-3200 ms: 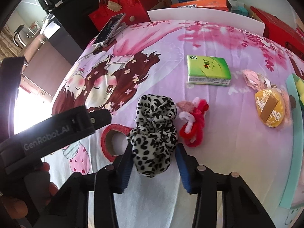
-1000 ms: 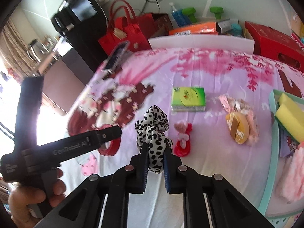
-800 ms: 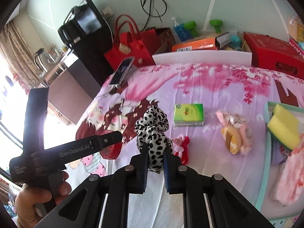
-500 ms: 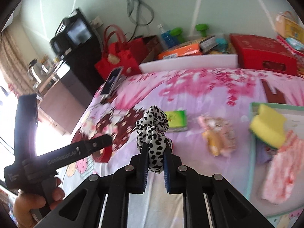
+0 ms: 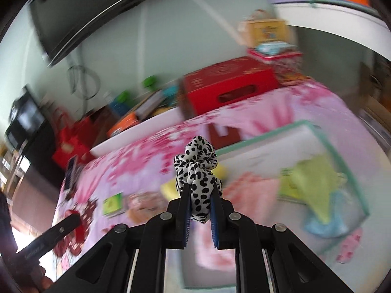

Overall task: Organize soft objects
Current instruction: 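Carry the scrunchie and red tape roll over the white tray with both grippers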

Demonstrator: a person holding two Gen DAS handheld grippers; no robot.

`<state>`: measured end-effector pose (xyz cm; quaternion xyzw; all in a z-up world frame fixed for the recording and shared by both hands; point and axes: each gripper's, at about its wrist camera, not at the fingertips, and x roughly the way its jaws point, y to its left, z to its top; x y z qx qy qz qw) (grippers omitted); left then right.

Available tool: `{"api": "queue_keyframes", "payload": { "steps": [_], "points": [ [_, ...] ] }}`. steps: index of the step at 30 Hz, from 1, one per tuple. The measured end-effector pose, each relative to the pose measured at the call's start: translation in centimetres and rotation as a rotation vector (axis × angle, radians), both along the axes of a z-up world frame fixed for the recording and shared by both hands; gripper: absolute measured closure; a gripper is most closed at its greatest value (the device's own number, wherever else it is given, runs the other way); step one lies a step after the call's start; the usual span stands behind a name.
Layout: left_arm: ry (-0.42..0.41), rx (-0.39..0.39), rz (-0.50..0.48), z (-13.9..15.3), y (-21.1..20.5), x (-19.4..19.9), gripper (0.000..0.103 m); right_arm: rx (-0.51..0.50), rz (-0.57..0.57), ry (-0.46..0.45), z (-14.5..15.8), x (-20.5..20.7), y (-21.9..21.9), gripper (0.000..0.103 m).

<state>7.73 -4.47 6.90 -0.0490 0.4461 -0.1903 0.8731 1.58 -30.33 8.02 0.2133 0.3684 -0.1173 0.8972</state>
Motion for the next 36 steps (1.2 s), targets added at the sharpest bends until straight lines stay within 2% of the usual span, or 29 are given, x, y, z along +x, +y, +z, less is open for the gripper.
{"api": "queue_keyframes", "payload": {
  "steps": [7,11,16,25,36],
  "points": [
    [-0.005,0.026,-0.167,-0.5,-6.7,-1.9,0.047,0.007,-0.143,0.008,-0.5,-2.8,-5.3,0.089],
    [-0.006,0.042,-0.265,-1.2,-10.3,-3.2,0.047,0.007,-0.18,0.007,-0.3,-4.0,-6.8,0.089],
    [0.003,0.073,-0.336,-2.2,-13.0,-4.4,0.047,-0.017,-0.2,0.022,-0.2,-4.5,-7.3,0.089],
    [0.064,0.122,-0.371,-4.5,-14.3,-4.9,0.047,-0.041,-0.162,0.101,-1.0,-3.8,-6.5,0.089],
    [0.129,0.168,-0.406,-6.9,-15.5,-5.2,0.047,-0.04,-0.12,0.229,-4.0,-2.5,-5.8,0.088]
  ]
}}
